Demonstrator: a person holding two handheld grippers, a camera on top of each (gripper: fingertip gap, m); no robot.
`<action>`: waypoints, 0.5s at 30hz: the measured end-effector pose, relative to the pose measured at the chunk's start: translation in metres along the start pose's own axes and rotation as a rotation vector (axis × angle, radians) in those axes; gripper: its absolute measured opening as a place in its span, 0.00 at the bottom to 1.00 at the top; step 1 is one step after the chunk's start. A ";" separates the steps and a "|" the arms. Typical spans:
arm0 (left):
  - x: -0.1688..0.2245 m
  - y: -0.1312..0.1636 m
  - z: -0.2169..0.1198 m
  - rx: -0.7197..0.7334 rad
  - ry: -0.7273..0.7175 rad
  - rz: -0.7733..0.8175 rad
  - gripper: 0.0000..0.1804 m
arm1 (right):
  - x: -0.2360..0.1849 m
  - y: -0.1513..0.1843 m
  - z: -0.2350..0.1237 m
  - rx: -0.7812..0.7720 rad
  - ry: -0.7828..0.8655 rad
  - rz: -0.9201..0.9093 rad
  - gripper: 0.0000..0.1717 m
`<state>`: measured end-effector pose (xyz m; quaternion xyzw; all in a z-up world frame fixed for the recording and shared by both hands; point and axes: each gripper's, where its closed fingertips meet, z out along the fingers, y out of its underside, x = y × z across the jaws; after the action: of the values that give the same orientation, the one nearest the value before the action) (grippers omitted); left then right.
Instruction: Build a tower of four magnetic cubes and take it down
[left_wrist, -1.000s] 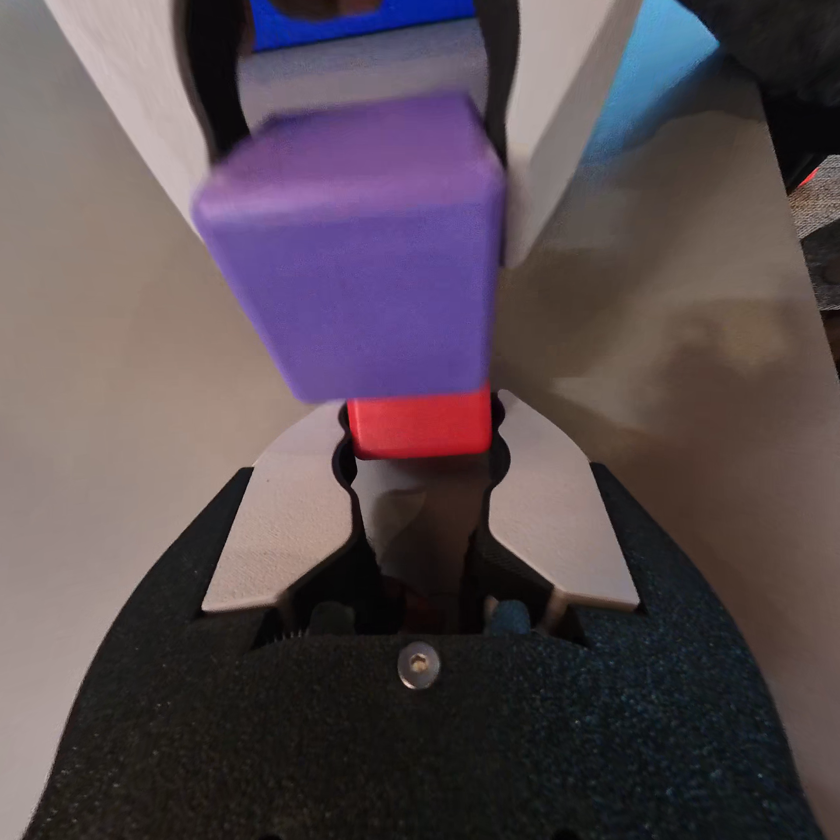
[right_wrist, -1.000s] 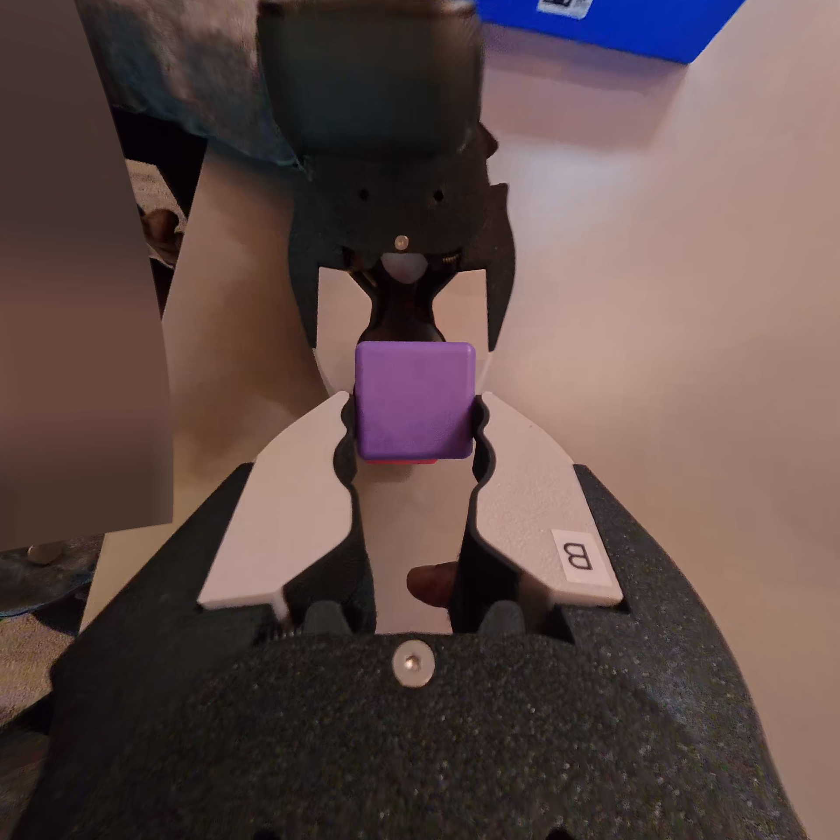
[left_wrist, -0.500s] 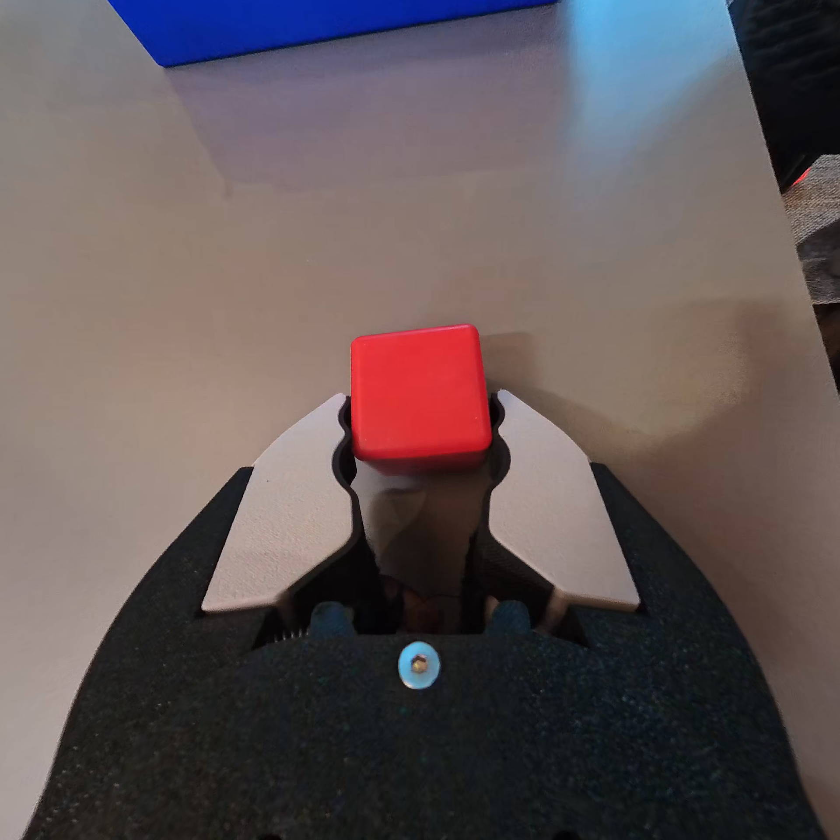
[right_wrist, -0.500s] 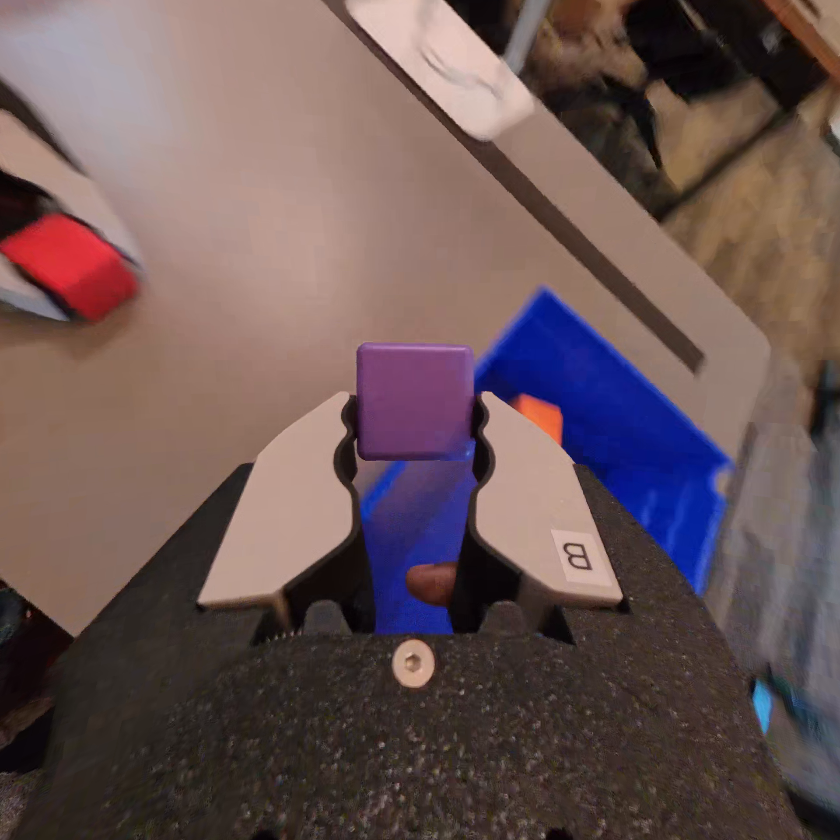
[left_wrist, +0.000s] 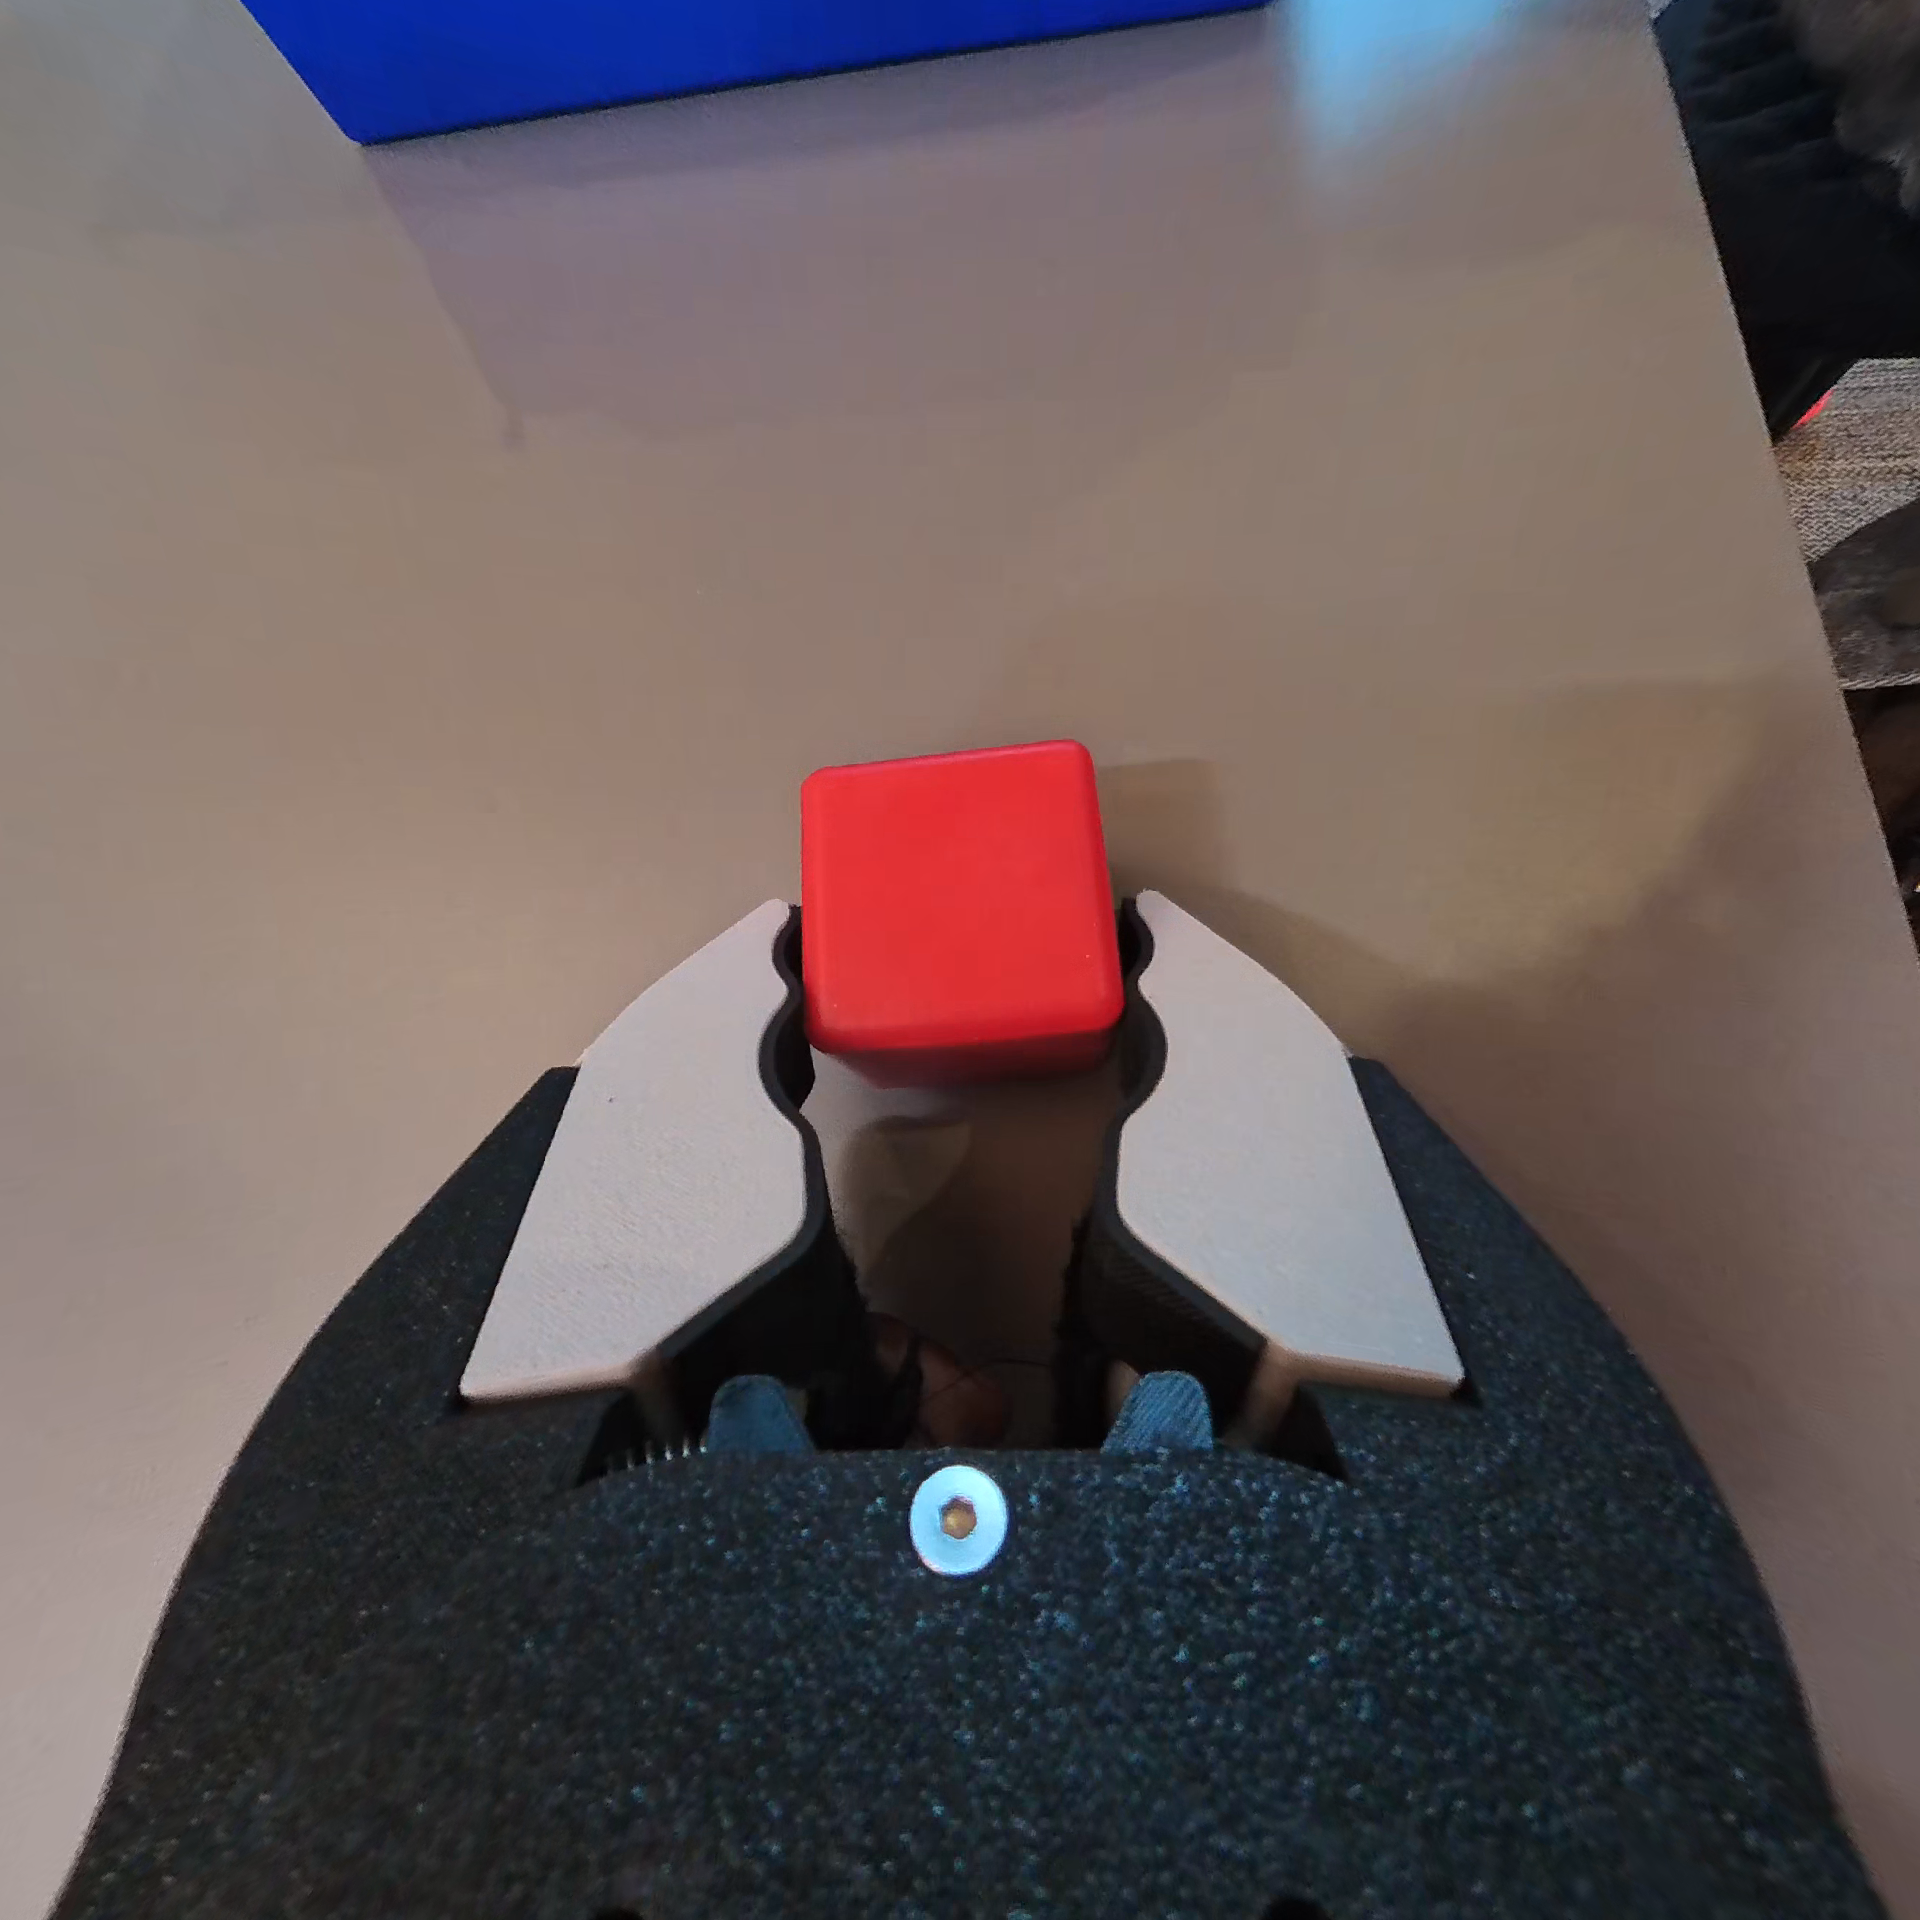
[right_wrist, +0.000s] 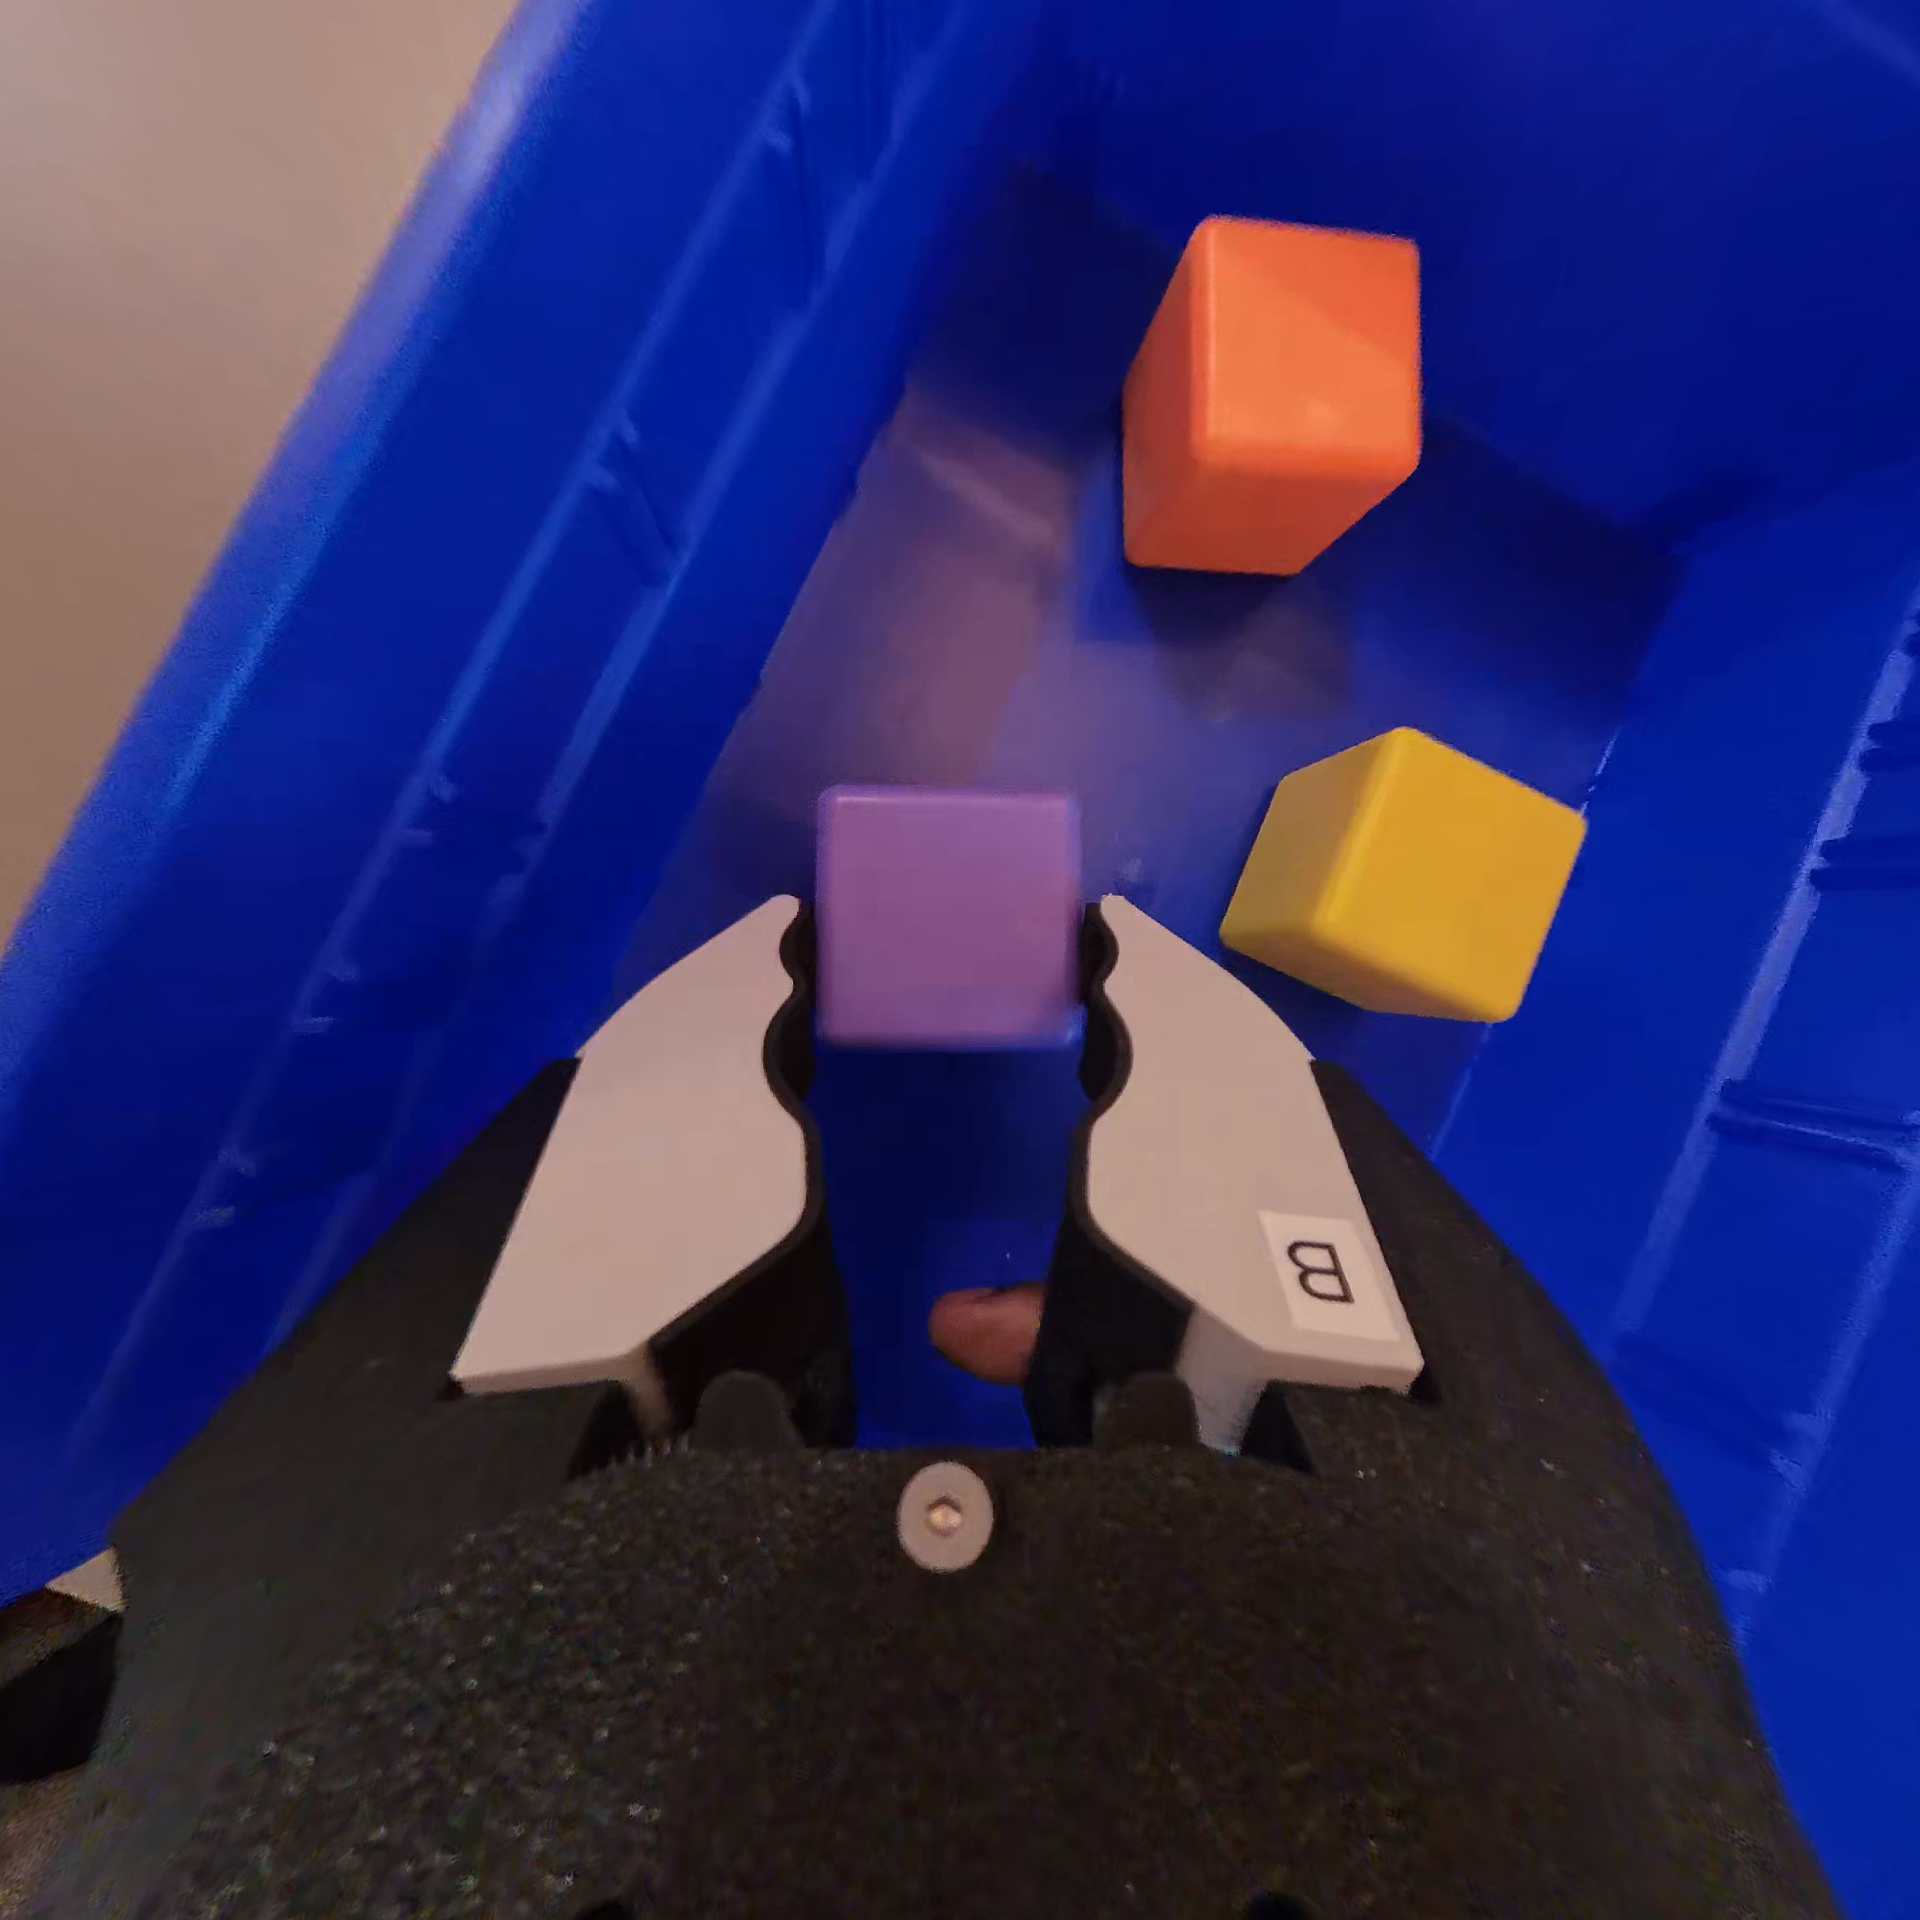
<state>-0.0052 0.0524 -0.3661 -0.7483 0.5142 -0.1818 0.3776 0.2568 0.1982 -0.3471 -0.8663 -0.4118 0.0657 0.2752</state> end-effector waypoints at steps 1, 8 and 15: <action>0.000 0.000 0.000 0.000 0.000 0.000 0.31 | -0.001 0.003 0.002 -0.020 -0.007 -0.002 0.29; 0.002 0.000 -0.001 0.002 0.014 0.010 0.31 | 0.008 -0.015 -0.022 0.065 0.058 0.027 0.37; 0.011 -0.022 -0.021 0.165 0.124 -0.045 0.65 | -0.083 -0.118 -0.104 0.531 -0.047 -0.264 0.45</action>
<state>-0.0002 0.0387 -0.3371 -0.7133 0.5028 -0.2780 0.4014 0.1582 0.1524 -0.2063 -0.7011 -0.4956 0.1547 0.4888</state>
